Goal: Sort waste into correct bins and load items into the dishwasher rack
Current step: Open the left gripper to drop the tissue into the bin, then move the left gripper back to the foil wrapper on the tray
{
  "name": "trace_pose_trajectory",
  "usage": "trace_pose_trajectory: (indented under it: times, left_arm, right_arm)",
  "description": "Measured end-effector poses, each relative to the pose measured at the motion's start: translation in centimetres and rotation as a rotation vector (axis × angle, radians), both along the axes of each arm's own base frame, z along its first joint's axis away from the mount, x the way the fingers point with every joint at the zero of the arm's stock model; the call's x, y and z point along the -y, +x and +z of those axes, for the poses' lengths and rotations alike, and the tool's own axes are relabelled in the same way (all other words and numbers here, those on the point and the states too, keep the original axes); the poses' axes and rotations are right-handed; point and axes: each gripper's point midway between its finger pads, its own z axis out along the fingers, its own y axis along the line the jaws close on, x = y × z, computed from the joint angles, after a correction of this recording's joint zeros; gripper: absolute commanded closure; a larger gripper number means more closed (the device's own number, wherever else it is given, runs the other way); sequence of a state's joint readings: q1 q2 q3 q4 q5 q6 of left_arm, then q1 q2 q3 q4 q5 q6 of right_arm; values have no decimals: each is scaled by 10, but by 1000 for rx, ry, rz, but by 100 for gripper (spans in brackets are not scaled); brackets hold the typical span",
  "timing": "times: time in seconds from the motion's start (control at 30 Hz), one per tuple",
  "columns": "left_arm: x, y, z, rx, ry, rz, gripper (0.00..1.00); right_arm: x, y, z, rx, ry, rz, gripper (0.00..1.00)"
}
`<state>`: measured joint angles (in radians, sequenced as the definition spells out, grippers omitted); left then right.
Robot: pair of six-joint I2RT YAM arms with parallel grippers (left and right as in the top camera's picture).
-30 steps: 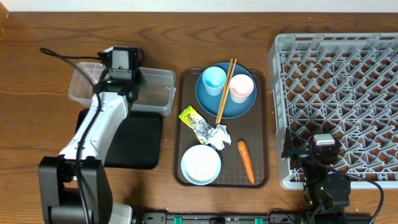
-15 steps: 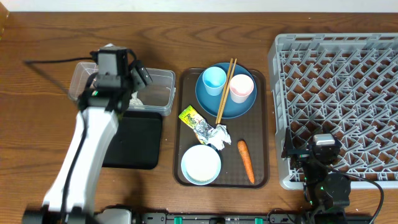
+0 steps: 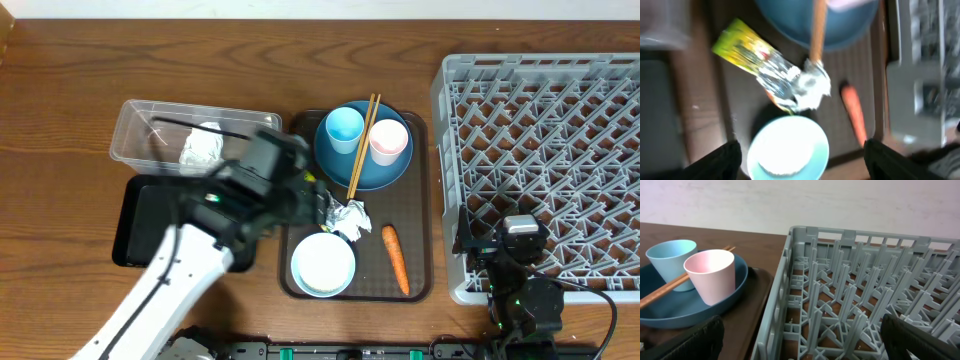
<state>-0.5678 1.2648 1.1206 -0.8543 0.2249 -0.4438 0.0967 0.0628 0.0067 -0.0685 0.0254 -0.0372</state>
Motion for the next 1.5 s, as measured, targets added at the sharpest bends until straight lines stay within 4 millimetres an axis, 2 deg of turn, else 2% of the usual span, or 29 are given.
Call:
trace_pose_trajectory:
  times: [0.13,0.3,0.6,0.77,0.97,1.23,1.5]
  left_arm:
    - [27,-18,-17,2,82,-111,20]
    - [47,-26,-42,6,185,-189,20]
    - [72,-14,-97,-18,280,-224,20]
    - [74,-10,-120,-41,316,-223,27]
    - [74,-9,-132,-58,338,-223,39]
    - [80,-4,-130,-30,317,-222,50]
    - [81,-2,-130,-24,312,-222,50]
  right_arm:
    - [0,0,0,0,0,0,1]
    - [0,0,0,0,0,0,1]
    - [0,0,0,0,0,0,1]
    - [0,0,0,0,0,0,1]
    - [0,0,0,0,0,0,1]
    - [0,0,0,0,0,0,1]
    - [0,0,0,0,0,0,1]
